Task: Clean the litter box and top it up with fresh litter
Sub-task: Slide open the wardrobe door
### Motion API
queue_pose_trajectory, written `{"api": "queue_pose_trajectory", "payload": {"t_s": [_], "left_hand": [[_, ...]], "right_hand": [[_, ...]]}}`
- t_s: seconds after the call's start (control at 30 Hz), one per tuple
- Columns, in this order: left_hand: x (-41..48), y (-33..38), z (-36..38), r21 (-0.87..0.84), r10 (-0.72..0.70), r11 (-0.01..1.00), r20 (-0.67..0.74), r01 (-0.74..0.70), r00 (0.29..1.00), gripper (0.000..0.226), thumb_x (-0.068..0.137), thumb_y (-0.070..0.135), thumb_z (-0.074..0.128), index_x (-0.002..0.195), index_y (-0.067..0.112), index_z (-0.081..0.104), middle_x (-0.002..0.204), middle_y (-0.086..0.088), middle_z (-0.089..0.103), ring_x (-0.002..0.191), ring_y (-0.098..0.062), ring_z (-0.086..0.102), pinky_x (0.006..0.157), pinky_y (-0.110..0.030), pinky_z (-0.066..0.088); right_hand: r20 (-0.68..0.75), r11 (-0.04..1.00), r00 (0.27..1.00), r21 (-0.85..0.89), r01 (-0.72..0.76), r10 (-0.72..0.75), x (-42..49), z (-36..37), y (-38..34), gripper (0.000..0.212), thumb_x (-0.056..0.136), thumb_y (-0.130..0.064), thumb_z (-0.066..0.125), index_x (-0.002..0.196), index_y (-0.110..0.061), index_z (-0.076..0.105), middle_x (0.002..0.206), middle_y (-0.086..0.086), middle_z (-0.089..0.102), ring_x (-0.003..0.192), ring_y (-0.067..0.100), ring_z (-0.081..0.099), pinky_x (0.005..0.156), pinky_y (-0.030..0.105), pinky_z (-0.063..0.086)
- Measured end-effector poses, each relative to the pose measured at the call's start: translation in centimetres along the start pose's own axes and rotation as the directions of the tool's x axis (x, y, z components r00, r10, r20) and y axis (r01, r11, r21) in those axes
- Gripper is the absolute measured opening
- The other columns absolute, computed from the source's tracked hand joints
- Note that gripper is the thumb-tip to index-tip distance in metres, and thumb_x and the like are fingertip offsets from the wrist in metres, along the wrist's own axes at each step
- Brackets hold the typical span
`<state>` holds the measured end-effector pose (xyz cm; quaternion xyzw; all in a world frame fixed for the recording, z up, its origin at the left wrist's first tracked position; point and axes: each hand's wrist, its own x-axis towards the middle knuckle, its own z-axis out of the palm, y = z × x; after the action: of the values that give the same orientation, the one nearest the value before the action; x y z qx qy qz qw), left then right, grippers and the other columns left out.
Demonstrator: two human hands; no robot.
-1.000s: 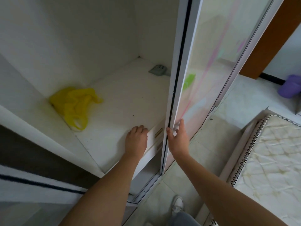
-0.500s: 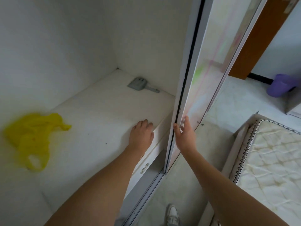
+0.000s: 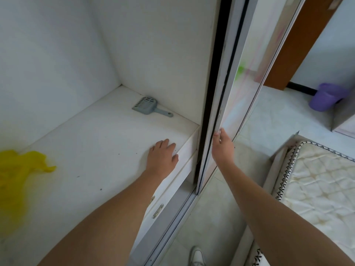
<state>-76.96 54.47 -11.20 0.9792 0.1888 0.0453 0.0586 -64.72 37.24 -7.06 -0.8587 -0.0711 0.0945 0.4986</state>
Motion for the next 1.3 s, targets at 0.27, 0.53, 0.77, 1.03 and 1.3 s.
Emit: {"api": "queue_pose_trajectory", "payload": {"t_s": [0.27,0.53,0.77,1.03,1.3], "left_hand": [[3.2,1.5,0.2,0.021,-0.037,0.999,0.029,0.037,0.999,0.041,0.098,0.041,0.050,0.131,0.019,0.057,0.134,-0.005,0.055,0.123,-0.026,0.048,0.095,-0.038,0.045],[3.1,1.5,0.9,0.037,-0.053,0.998,-0.038,0.054,0.998,0.033,0.088,0.037,0.067,0.112,0.014,0.068,0.113,-0.009,0.065,0.103,-0.031,0.059,0.079,-0.041,0.052],[2.9,2.0,0.6,0.035,-0.080,0.996,-0.015,0.081,0.997,0.036,0.094,0.038,0.059,0.122,0.015,0.063,0.125,-0.009,0.061,0.114,-0.030,0.055,0.090,-0.041,0.049],[2.9,2.1,0.2,0.043,-0.085,0.996,0.047,0.083,0.995,0.042,0.099,0.039,0.051,0.134,0.017,0.056,0.137,-0.008,0.054,0.125,-0.029,0.048,0.100,-0.040,0.044],[1.7,2.5,-0.7,0.168,-0.063,0.985,0.149,0.037,0.987,0.045,0.104,0.033,0.040,0.147,0.018,0.037,0.155,-0.007,0.034,0.140,-0.027,0.035,0.107,-0.040,0.039]], "right_hand": [[-0.065,1.000,0.998,0.027,-0.011,0.013,3.1,-0.6,-0.1,0.041,0.107,-0.025,0.036,0.127,0.008,0.049,0.124,0.030,0.059,0.115,0.042,0.053,0.097,0.045,0.041],[-0.119,1.000,0.993,-0.012,0.015,-0.017,5.3,-1.2,0.1,0.041,0.107,-0.029,0.035,0.124,0.004,0.052,0.118,0.028,0.063,0.110,0.043,0.057,0.096,0.047,0.044],[-0.131,1.000,0.991,-0.004,0.022,-0.022,5.3,-1.5,0.1,0.034,0.105,-0.035,0.035,0.101,-0.013,0.059,0.081,0.010,0.066,0.079,0.032,0.062,0.076,0.044,0.048],[-0.092,1.000,0.996,0.004,-0.008,0.008,5.6,-1.6,0.5,0.035,0.105,-0.035,0.035,0.114,-0.011,0.059,0.095,0.010,0.068,0.092,0.030,0.064,0.082,0.042,0.049],[-0.003,0.996,1.000,-0.084,0.005,-0.005,5.0,-2.0,0.5,0.044,0.107,-0.037,0.029,0.136,-0.010,0.048,0.123,0.016,0.064,0.115,0.036,0.058,0.092,0.042,0.044]]}}
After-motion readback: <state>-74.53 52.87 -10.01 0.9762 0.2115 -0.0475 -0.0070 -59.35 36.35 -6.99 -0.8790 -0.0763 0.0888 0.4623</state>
